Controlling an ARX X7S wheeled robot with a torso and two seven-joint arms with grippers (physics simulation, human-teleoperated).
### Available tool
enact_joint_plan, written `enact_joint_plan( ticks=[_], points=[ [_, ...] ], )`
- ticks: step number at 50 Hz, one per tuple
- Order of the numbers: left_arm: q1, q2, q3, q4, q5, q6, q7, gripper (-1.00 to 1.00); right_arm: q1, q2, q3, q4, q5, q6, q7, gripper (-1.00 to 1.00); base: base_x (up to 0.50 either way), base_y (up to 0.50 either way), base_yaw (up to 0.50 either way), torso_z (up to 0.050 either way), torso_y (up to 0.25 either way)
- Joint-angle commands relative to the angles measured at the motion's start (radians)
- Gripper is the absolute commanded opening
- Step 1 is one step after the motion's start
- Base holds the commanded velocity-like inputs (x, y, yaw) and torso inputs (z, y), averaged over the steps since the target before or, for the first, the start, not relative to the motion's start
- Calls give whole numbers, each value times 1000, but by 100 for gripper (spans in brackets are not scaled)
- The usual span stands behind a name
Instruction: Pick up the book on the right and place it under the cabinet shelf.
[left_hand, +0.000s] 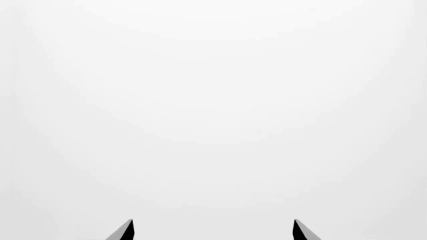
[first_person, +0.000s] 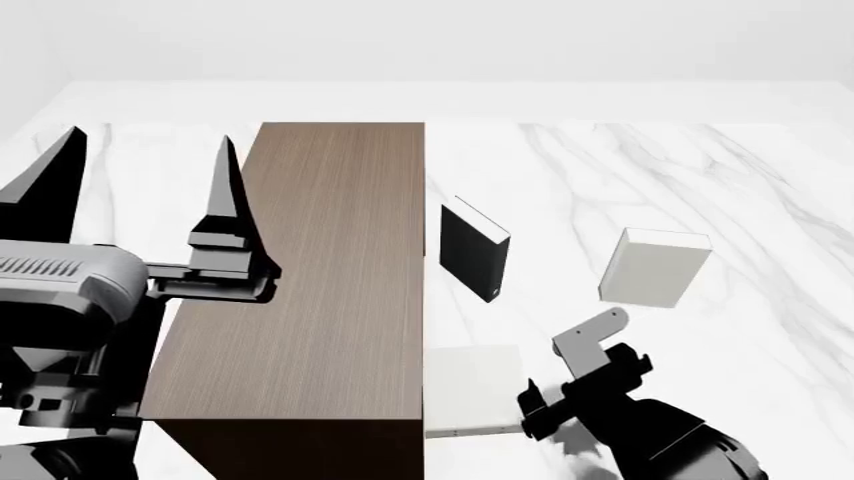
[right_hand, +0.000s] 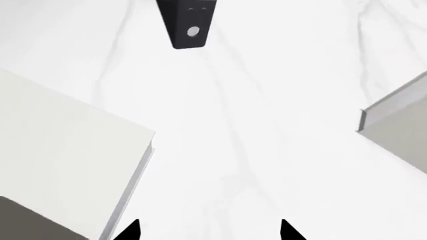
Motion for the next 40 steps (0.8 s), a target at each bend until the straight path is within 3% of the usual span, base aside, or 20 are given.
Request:
enact_joint_plan(
  ticks=[1,40],
  points=[
    [1,-3,2,-5,0,6,-1,100,10,-36,-15,65,-11,-16,-31,100,0,0,0,0,0],
    [2,-18,0,0,-14,14,-15,100,3,-41,-60,-68,-24,18,-40,100,0,0,0,0,-1]
  ],
)
